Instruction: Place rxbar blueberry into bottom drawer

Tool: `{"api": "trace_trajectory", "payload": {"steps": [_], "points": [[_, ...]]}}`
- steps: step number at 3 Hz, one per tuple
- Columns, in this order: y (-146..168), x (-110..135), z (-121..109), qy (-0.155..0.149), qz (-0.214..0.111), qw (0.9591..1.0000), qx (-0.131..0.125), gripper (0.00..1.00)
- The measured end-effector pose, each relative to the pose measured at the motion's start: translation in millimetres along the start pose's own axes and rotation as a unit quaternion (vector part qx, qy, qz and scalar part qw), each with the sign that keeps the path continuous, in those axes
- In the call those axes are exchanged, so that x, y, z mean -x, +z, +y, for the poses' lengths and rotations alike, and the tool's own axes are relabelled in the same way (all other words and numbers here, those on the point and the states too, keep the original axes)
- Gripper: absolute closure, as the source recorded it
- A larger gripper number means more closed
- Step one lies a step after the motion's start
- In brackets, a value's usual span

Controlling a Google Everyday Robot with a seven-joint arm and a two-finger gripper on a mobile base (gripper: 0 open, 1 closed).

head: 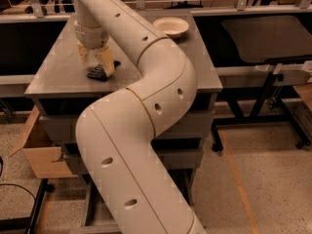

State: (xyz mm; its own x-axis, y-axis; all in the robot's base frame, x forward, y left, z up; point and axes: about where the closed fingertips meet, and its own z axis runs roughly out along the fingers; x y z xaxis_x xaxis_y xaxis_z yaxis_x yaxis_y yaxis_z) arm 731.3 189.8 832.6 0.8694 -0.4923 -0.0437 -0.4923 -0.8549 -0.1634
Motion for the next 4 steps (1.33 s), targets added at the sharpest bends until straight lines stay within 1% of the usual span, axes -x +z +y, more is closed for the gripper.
{"api": "trace_trajectory", "payload": {"steps": [1,2,4], "points": [[-0.7,0.0,0.2,0.0,0.0,1.0,0.0,0.52],[-1.9,0.1,0.3,0.0,0.0,1.0,0.0,0.65],[-4.4,0.2,0.8,0.001,0.001,1.0,0.0,0.68]]}}
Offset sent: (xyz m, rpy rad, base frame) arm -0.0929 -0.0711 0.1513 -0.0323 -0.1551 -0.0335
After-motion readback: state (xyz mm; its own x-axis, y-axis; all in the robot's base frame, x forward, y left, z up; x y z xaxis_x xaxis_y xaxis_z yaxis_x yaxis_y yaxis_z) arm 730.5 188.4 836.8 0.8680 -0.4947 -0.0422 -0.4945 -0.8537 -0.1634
